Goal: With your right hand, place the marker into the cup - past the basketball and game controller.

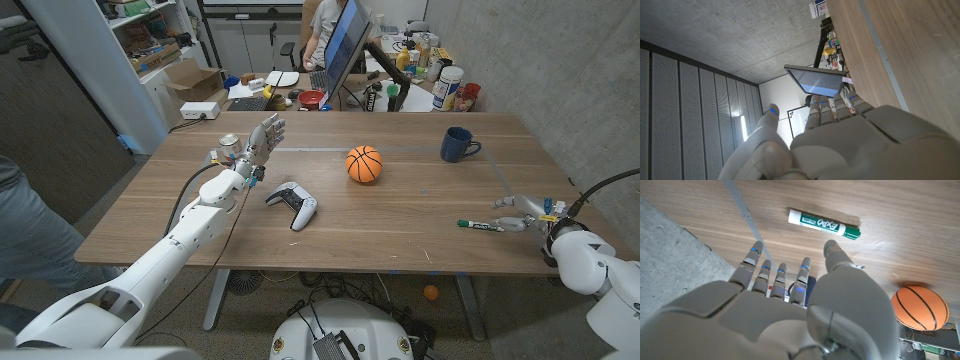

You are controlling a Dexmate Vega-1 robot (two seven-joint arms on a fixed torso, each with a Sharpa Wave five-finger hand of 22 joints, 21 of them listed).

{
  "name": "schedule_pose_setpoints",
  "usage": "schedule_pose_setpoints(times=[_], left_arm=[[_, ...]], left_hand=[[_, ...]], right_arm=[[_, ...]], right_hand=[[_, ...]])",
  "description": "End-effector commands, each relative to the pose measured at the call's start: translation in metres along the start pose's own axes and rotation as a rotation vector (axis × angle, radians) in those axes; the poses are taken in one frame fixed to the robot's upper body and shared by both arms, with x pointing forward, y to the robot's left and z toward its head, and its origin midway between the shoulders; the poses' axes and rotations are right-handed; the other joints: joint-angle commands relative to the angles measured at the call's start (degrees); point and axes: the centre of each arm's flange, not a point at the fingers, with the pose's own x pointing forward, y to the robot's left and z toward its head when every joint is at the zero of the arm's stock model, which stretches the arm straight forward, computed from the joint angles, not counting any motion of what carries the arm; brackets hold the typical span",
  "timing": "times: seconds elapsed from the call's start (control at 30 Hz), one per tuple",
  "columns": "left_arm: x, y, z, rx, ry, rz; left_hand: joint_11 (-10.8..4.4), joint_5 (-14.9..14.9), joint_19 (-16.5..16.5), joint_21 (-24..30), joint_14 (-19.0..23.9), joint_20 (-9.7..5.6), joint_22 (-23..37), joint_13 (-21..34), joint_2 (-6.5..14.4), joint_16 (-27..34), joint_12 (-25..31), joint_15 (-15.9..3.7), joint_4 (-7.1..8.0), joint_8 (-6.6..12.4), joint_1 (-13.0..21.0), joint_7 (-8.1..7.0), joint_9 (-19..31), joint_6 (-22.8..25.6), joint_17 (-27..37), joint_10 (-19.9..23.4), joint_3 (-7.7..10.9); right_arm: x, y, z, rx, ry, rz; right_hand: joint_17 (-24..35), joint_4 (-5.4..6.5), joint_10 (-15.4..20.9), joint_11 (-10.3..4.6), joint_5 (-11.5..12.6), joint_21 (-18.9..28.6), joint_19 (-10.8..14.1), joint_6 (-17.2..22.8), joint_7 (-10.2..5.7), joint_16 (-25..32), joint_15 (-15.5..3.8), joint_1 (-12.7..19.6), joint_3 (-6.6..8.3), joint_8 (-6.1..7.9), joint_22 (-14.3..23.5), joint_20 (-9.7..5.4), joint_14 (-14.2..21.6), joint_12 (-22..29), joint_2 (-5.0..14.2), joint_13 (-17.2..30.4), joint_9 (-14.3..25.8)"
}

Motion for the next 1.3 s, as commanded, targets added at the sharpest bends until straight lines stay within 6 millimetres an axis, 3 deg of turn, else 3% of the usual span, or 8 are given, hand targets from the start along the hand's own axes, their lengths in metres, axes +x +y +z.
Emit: schedule_pose_setpoints(times=[0.03, 0.67, 1.3], left_arm=[[0.000, 0.003, -0.001, -0.001, 0.003, -0.002], [0.002, 0.007, -0.001, 0.002, 0.008, -0.001], [0.002, 0.010, -0.006, 0.000, 0.024, 0.000]], left_hand=[[-0.27, 0.30, -0.04, 0.23, -0.04, 0.62, 0.18, 0.13, 0.07, 0.18, 0.35, 0.31, -0.06, 0.18, 0.29, -0.02, 0.07, 0.72, 0.25, 0.33, 0.40], [-0.33, 0.30, -0.10, 0.22, 0.00, 0.75, 0.18, 0.13, 0.05, 0.21, 0.33, 0.35, -0.06, 0.18, 0.28, -0.04, 0.08, 0.74, 0.25, 0.28, 0.42], [-0.18, 0.29, -0.22, 0.20, -0.04, 0.80, 0.19, 0.13, 0.03, 0.20, 0.35, 0.41, -0.06, 0.17, 0.25, -0.06, 0.08, 0.74, 0.25, 0.34, 0.44]], right_arm=[[0.001, 0.009, 0.015, -0.008, 0.012, 0.000], [0.007, 0.028, 0.009, -0.020, 0.099, 0.028], [0.017, 0.042, 0.016, -0.015, 0.103, 0.000]], right_hand=[[0.13, 0.10, 0.14, 0.32, 0.34, 0.13, 0.18, 0.17, 0.26, 0.44, 0.57, -0.82, -0.36, 0.41, 0.14, 0.29, 0.30, 0.21, -0.11, 0.31, 0.31], [0.23, 0.63, 0.21, 0.52, 0.59, 0.13, 0.01, 0.27, 0.51, 0.69, 0.81, -2.21, -1.07, 0.34, 0.15, 0.62, 0.71, 0.29, -0.50, 0.33, 0.35], [0.28, 0.85, 0.93, 0.42, 0.94, 0.17, -0.13, 0.91, 0.22, 0.91, 0.54, -2.74, -1.36, 0.48, 0.16, 0.78, 1.03, 0.55, -0.18, 0.34, 0.39]])
